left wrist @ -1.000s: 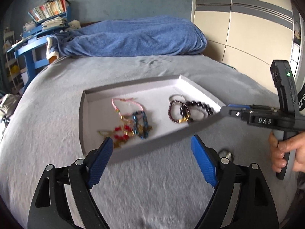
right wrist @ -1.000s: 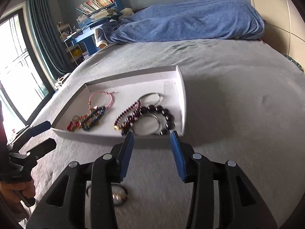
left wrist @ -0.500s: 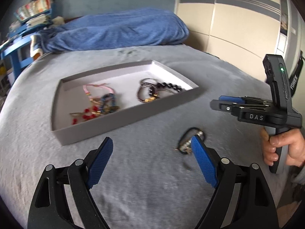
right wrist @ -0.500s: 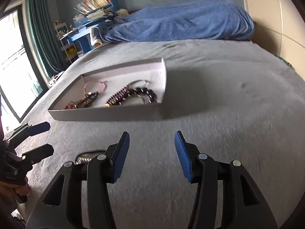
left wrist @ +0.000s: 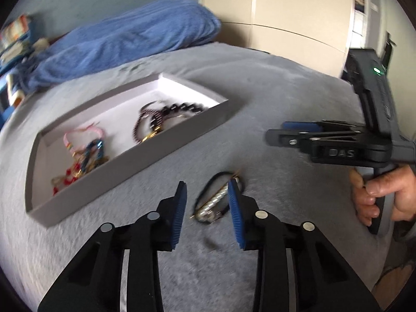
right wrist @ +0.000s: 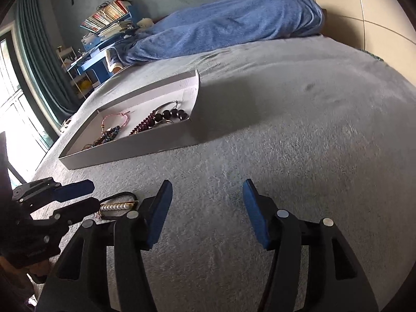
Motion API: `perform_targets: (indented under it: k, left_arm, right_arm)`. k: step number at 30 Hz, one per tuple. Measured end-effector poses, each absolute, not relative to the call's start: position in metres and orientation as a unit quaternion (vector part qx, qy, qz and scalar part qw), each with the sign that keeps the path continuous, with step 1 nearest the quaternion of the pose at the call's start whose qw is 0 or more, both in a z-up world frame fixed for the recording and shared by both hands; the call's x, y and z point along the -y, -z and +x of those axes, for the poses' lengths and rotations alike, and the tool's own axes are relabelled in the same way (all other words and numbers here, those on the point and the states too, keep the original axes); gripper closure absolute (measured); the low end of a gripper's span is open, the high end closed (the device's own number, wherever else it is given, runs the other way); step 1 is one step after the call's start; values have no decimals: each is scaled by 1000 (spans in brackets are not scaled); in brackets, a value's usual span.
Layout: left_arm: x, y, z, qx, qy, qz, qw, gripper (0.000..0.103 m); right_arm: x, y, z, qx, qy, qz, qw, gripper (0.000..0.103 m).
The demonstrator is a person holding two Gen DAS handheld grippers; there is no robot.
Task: Organize jewelry
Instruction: 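Grasp the pearl hair clip with the left gripper while the right moves to the black hair tie, then grasp the black hair tie with the right gripper while the left lifts the pearl clip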
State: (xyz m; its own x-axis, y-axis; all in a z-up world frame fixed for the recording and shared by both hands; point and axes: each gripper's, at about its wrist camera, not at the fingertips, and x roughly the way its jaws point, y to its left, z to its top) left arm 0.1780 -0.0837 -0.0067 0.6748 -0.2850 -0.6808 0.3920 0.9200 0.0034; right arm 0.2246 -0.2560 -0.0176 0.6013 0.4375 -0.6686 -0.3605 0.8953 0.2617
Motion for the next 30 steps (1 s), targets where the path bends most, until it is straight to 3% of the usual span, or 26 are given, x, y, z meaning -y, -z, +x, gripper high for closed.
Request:
perform_targets:
  k: [9, 16, 30]
  left_arm:
    - [114, 27, 194, -399, 193, 149, 884, 81]
    - [103, 22, 197, -394, 188, 117, 892, 97]
    - [32, -9, 172, -340, 180, -76, 920, 97]
  right_arm:
    - [254, 19, 226, -392, -223, 51, 891, 47]
    - [254, 19, 226, -392, -223, 51, 891, 47]
    - [217, 16, 205, -379, -279, -16, 882, 47]
